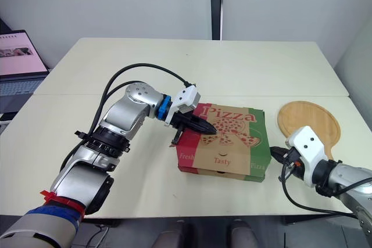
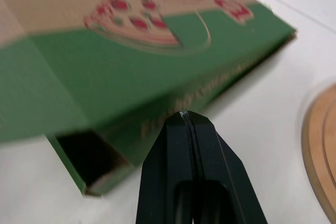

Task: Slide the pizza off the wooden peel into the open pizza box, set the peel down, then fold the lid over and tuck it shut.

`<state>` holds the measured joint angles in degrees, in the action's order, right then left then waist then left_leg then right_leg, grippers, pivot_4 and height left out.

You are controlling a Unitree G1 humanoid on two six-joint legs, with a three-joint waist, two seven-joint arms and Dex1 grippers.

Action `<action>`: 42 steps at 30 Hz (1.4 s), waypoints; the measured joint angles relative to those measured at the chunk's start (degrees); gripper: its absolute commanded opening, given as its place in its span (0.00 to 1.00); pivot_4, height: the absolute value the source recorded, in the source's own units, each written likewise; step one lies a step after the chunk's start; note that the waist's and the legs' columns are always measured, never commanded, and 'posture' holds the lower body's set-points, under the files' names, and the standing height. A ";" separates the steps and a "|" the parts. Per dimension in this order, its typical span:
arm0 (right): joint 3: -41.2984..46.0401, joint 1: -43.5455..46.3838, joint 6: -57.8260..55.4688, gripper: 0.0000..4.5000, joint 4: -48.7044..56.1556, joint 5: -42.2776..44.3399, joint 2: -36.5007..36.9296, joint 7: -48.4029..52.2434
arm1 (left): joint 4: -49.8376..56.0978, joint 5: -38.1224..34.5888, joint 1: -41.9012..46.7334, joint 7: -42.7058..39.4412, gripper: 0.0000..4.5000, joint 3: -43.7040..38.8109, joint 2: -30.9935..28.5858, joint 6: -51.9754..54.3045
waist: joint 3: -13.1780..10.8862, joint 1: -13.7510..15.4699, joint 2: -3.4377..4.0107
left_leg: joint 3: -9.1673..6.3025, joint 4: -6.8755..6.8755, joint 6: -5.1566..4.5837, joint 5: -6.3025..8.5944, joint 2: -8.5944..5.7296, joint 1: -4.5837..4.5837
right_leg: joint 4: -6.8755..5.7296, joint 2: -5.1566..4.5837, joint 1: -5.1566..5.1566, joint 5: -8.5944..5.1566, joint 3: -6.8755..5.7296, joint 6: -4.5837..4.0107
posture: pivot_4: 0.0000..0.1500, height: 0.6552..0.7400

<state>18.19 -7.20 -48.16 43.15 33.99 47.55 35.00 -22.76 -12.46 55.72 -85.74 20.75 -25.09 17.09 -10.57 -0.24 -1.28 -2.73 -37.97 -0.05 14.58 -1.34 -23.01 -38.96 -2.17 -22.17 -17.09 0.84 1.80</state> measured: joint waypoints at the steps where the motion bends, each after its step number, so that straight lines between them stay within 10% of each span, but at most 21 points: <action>1: 0.00 0.09 -0.45 0.00 0.02 0.88 -0.47 -0.07 | 0.01 0.00 0.00 0.00 0.01 -0.01 0.00 0.03 | 0.00 0.04 0.00 | 0.00 0.00 0.00 0.00 0.00 0.00 | 0.00 0.00 0.00 0.00 0.00 0.00 | 1.00 1.00; 37: 4.52 -12.78 -0.55 0.00 1.79 5.25 -0.86 -1.04 | 2.63 3.48 -2.08 0.25 0.01 1.35 0.50 -2.08 | 0.02 0.07 0.03 | 0.03 -0.02 0.00 0.00 -0.01 0.04 | -0.02 0.01 0.05 0.00 0.02 0.00 | 1.00 1.00; 42: 12.87 -12.55 0.97 0.28 1.68 6.57 2.15 2.83 | 2.63 3.63 -2.08 0.29 0.00 1.34 0.52 -2.31 | 0.02 0.02 0.03 | 0.03 -0.03 0.00 0.00 0.00 0.08 | -0.03 0.02 0.08 0.00 0.02 0.00 | 1.00 1.00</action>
<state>31.06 -19.75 -47.19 44.83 40.56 49.70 37.84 -20.13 -8.83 53.64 -85.45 22.09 -24.57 14.78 -10.55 -0.22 -1.24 -2.69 -37.99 -0.05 14.58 -1.34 -22.94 -38.99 -2.15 -22.09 -17.09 0.87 1.80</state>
